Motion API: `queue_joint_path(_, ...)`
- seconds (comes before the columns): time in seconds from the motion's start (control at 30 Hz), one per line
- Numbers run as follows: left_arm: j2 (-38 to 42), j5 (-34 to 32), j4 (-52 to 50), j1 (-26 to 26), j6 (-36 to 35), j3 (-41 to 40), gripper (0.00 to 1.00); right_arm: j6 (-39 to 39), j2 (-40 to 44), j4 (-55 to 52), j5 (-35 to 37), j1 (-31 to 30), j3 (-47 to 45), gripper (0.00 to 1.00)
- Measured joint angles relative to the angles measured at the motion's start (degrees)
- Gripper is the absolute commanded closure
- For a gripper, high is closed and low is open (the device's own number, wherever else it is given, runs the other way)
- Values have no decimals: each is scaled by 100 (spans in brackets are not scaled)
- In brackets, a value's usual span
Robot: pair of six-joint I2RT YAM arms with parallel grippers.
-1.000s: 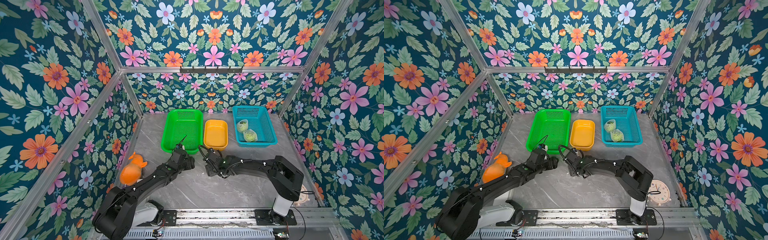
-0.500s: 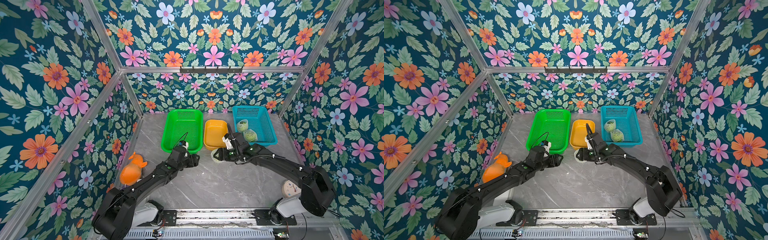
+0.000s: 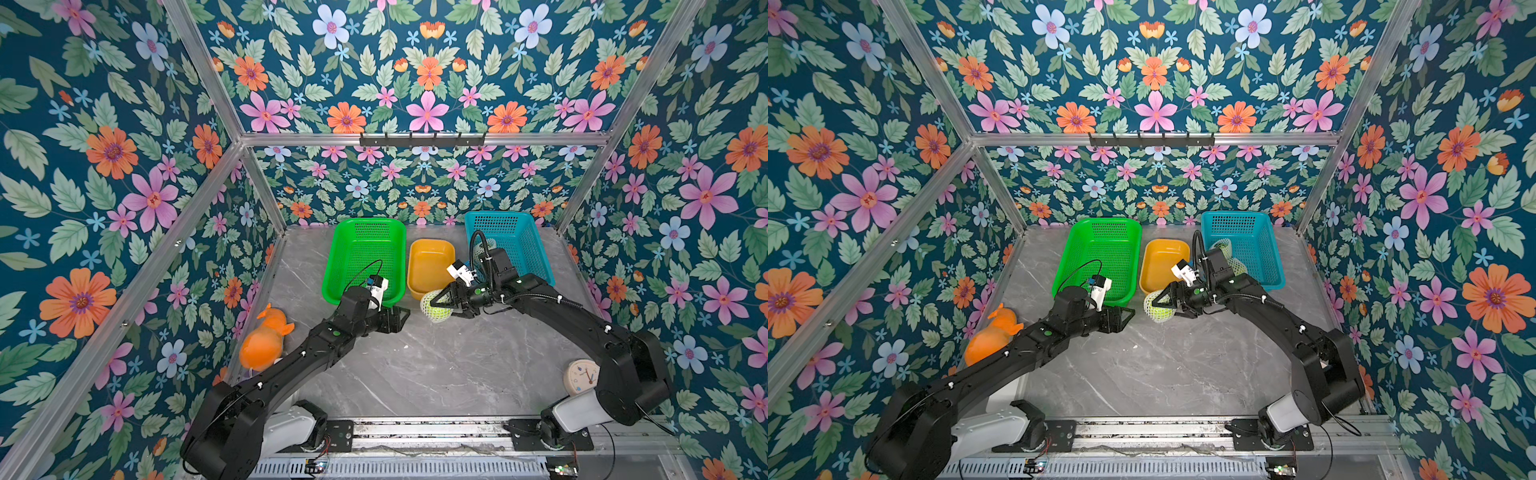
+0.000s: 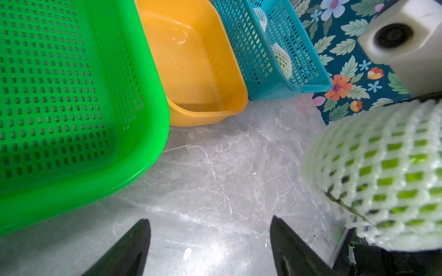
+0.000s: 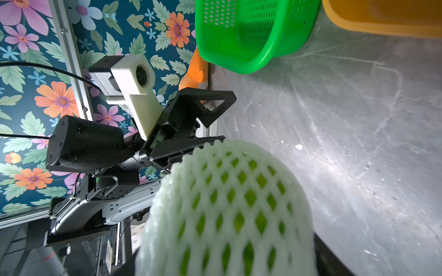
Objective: Sleeve custard apples in foam nets
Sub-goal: Pick up the custard apple from the center of the board.
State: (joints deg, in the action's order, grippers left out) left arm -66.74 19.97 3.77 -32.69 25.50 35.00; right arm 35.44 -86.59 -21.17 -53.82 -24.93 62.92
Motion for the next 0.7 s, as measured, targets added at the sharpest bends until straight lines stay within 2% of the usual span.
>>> queue_joint_path(0.33,205,-221,-125,0,-162,-219,18,756,-83,1231,-914,446,-378,34)
queue_joint_path(0.7,219,-459,-101,0,-157,-319,18,1775,-83,2774,-1438,658,-721,34)
